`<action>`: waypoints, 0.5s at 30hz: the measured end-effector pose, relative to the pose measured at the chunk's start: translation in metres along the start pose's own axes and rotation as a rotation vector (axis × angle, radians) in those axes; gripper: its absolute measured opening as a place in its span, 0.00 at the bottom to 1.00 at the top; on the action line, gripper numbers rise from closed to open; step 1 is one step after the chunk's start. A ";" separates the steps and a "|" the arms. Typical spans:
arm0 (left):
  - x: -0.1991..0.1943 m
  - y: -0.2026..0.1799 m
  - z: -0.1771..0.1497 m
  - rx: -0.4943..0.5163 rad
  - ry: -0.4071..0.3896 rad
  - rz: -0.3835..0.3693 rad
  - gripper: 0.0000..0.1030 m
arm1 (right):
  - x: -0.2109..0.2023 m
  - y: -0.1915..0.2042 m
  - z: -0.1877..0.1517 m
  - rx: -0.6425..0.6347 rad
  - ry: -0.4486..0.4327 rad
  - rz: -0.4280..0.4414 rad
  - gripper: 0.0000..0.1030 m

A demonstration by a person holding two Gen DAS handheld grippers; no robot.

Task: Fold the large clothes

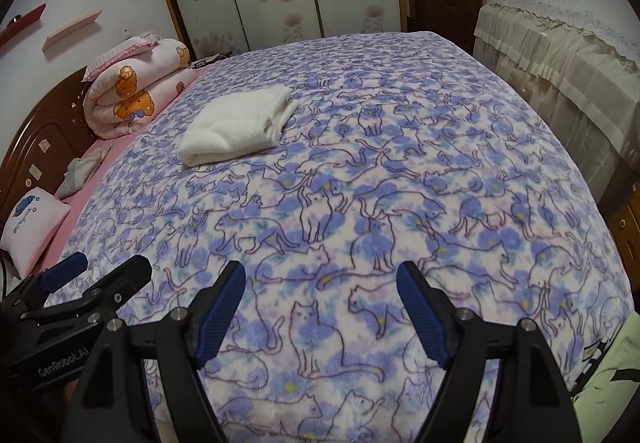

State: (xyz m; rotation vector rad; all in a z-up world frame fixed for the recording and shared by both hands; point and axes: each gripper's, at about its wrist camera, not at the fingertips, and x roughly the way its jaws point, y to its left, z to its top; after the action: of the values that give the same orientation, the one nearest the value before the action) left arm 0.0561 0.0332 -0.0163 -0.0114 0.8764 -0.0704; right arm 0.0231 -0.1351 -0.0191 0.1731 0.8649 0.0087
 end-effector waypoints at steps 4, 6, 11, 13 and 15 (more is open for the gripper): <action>-0.005 -0.003 -0.006 0.008 -0.011 0.025 0.99 | -0.009 -0.001 -0.008 0.013 -0.007 0.035 0.76; -0.007 -0.003 -0.008 0.009 -0.018 0.034 0.99 | -0.012 0.002 -0.010 -0.002 -0.012 0.028 0.76; -0.010 0.001 -0.012 -0.021 -0.008 0.018 0.99 | -0.018 0.006 -0.012 -0.020 -0.031 0.012 0.76; -0.011 0.001 -0.013 -0.033 -0.001 0.013 0.99 | -0.018 0.005 -0.013 -0.018 -0.032 0.015 0.76; -0.012 0.002 -0.013 -0.036 0.002 0.011 0.99 | -0.019 0.005 -0.013 -0.011 -0.031 0.021 0.76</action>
State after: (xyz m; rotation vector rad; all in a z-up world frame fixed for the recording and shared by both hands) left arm 0.0383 0.0360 -0.0156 -0.0404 0.8796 -0.0439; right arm 0.0013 -0.1300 -0.0117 0.1709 0.8318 0.0300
